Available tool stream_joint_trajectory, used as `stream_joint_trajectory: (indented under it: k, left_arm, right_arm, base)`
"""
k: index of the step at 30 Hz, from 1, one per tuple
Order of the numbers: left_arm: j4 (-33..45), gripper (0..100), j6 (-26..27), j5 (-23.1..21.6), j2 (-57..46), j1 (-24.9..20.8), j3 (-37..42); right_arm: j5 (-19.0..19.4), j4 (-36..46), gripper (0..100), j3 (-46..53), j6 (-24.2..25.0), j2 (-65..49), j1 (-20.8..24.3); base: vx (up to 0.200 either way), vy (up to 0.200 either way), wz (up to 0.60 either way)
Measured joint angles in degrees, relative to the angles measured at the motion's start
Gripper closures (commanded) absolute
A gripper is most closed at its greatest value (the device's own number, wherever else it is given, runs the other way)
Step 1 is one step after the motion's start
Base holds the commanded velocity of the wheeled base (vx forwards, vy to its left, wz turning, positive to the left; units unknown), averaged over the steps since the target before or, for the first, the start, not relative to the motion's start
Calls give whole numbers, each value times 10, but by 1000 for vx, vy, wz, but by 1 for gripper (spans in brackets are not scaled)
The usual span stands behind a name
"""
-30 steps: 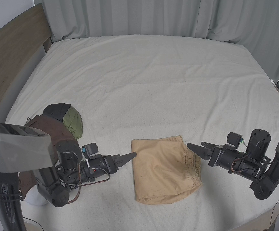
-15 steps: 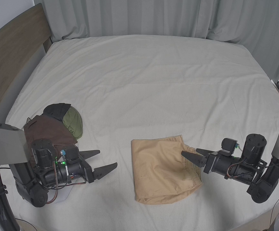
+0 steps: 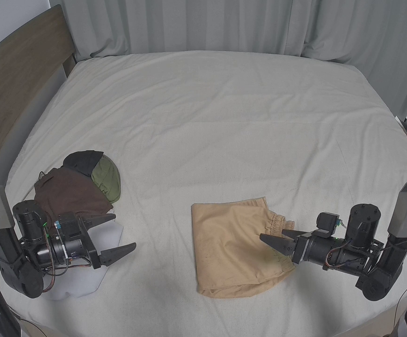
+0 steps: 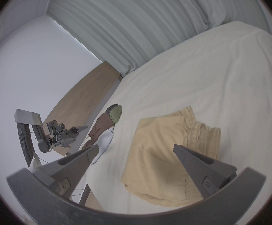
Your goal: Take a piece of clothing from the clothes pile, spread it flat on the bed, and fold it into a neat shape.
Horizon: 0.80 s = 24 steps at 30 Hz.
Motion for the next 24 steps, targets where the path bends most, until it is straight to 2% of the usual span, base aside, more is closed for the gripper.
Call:
stream_joint_trajectory:
  k: [7,11,24]
  left_arm:
    - [0,0,4,-6,-4,20,6]
    - [1,0,4,-6,-4,22,7]
    - [0,0,5,-6,-4,20,15]
  right_arm:
    - [-3,-1,0,4,1,37,11]
    - [-21,-1,0,4,1,63,14]
    - [-28,-4,0,5,2,133,14]
  base:
    - [0,0,0]
    - [0,0,0]
    - [0,0,0]
